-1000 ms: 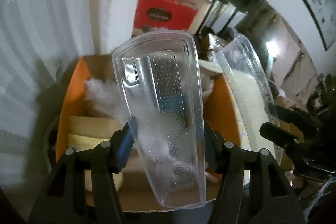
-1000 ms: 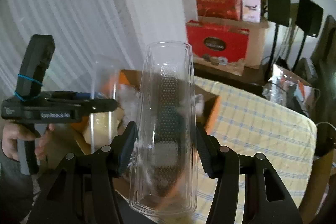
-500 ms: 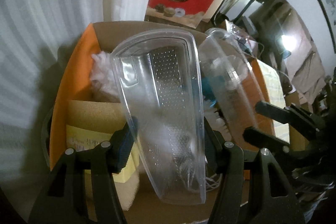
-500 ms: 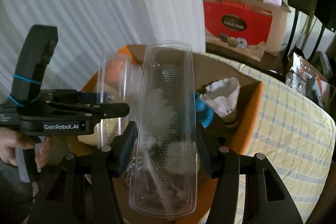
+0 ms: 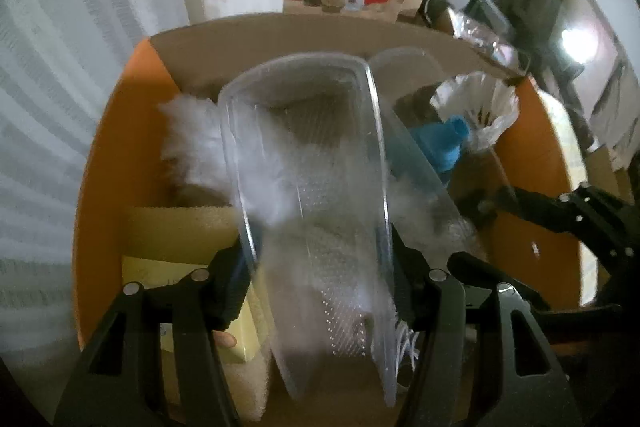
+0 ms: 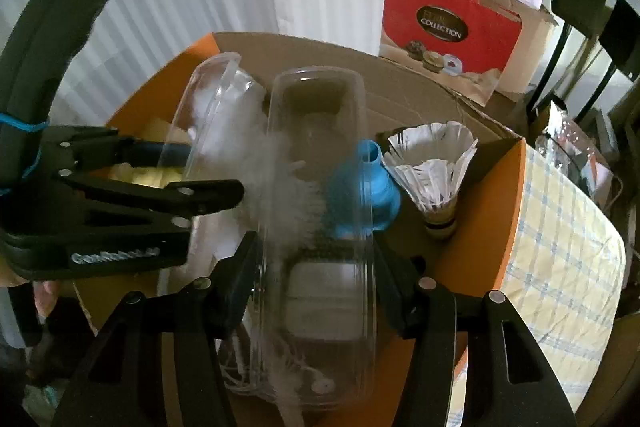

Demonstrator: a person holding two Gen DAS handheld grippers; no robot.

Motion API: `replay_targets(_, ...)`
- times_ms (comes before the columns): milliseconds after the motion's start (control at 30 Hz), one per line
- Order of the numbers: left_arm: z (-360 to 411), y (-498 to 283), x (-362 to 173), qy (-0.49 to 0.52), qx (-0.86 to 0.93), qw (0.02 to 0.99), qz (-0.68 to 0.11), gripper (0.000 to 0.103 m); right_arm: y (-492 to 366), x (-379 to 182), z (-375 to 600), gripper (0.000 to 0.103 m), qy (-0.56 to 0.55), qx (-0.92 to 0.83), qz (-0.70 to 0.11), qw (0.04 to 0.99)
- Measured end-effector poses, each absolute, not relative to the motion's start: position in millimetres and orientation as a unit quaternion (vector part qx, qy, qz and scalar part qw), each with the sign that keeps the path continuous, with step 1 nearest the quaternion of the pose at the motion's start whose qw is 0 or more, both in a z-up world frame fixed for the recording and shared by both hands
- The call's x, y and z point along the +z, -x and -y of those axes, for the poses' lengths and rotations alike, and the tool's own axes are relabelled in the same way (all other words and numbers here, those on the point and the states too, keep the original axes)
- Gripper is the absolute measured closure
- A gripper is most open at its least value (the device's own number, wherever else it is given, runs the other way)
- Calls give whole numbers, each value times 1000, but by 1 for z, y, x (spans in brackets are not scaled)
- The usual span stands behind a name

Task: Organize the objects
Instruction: 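Carry the clear container with both grippers over the orange box, then lower the clear container into the box and open both grippers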

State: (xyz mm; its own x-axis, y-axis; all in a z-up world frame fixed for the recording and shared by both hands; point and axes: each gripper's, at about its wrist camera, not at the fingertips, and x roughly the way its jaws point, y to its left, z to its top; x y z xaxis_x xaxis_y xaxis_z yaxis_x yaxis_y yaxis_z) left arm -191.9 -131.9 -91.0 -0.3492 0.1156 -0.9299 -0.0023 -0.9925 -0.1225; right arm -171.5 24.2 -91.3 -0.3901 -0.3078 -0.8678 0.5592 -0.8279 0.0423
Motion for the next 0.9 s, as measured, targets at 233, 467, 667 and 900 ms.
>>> replay_targets(233,129,191,-90,572,817,44,57,31,163,-91,-21,43,-486,-823,-137,260)
replay_targets(467,143,181,-61,549,829,57,93,13,148,-59,-37,42,-453,-841,-125,268)
replay_targets(667,158,161,-22,506,853,61,113,5,135,-35,-59,41,-434,-854,-99,270)
replay_targets(900,159,134,-5,473,874,49,101,2,114,-20,-80,37,-414,-871,-80,253)
